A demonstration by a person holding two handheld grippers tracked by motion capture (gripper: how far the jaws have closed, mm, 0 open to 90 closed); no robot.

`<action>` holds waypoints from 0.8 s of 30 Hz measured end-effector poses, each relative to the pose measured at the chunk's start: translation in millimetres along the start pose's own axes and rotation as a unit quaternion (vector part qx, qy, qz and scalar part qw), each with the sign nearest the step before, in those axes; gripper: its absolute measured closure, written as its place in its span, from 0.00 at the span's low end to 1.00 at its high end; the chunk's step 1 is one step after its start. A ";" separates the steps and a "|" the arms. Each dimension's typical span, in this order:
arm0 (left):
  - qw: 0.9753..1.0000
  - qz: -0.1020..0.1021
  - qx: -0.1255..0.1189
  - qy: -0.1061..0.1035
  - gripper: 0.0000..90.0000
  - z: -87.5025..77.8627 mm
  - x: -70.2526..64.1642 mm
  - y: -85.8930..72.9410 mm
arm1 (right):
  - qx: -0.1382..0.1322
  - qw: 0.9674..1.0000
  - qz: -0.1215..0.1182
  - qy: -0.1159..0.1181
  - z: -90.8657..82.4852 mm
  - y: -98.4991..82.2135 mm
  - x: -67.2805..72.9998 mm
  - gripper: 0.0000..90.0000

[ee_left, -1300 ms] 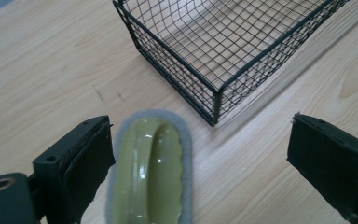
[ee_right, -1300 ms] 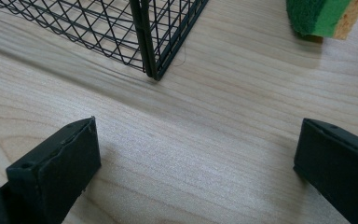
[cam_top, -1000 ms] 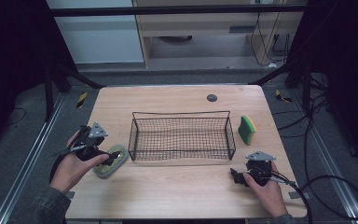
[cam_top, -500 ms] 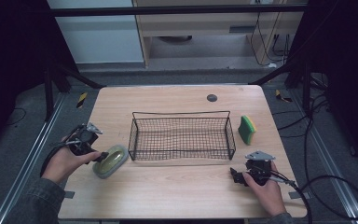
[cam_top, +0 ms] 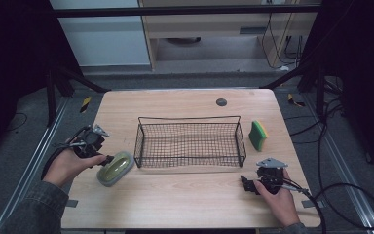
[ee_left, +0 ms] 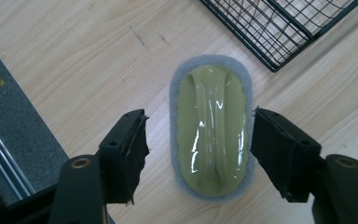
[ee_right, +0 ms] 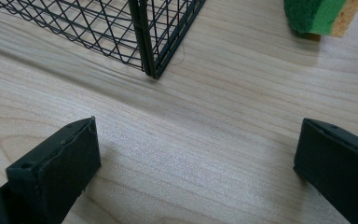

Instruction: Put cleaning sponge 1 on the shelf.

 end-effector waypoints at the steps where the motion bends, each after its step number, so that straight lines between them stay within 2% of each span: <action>1: 1.000 0.002 0.008 -0.002 0.43 1.2 -0.1 0.8 | 0.000 1.000 0.000 0.000 0.0 0.0 0.0 0.01; 6: 1.000 -0.001 0.027 -0.007 0.48 8.3 2.3 1.6 | 0.000 1.000 0.000 0.001 -0.2 -0.3 0.0 0.01; 12: 0.999 0.010 0.036 -0.006 0.50 12.4 1.8 1.0 | 0.000 1.000 -0.001 0.002 -0.3 -0.5 0.0 0.01; 13: 0.999 0.017 0.045 -0.010 0.51 15.4 0.8 -0.5 | 0.001 1.000 -0.002 0.003 -0.3 -0.5 -0.1 0.01; 16: 0.998 0.022 0.052 -0.017 0.55 18.0 0.0 -0.9 | 0.001 1.000 -0.003 0.004 -0.5 -0.6 -0.3 0.01; 21: 0.998 0.021 0.054 -0.022 0.59 20.7 -0.2 1.7 | 0.000 1.000 -0.003 0.004 -0.4 -0.6 -0.3 0.01; 24: 0.997 0.022 0.069 -0.026 0.60 27.6 -0.4 1.9 | 0.000 1.000 -0.003 0.004 -0.4 -0.7 -0.3 0.01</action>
Point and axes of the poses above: each handheld gripper's, and its own axes: z roughly forward along the jaws, y roughly out of its top, x roughly to its left, the point moved 5 cm from there along z, roughly forward along the jaws, and after that the axes turned 8 degrees about x, right-handed, at the moved point
